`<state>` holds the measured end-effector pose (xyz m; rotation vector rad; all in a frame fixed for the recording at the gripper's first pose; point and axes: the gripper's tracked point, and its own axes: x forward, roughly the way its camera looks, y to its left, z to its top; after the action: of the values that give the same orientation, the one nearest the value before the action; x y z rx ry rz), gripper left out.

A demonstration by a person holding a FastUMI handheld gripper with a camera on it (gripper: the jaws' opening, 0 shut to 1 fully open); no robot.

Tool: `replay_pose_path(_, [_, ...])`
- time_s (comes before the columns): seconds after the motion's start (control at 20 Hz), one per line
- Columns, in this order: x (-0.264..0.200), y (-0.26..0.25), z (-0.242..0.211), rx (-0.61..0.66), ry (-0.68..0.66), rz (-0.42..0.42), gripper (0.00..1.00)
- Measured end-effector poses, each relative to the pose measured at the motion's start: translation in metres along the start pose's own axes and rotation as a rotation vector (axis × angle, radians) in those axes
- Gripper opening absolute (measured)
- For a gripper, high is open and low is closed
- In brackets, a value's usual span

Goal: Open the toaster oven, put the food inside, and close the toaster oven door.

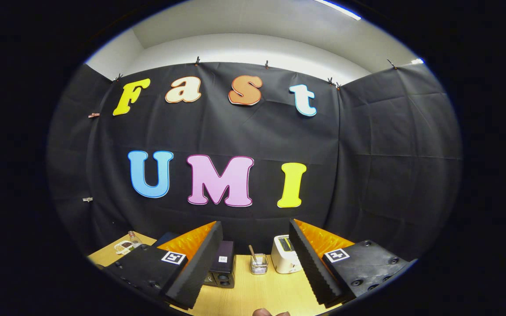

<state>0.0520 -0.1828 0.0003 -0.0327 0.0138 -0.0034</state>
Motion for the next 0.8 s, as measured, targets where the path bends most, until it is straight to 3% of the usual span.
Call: replay_pose_path(0.8, [-0.021, 0.003, 0.007, -0.012, -0.015, 0.007, 0.98])
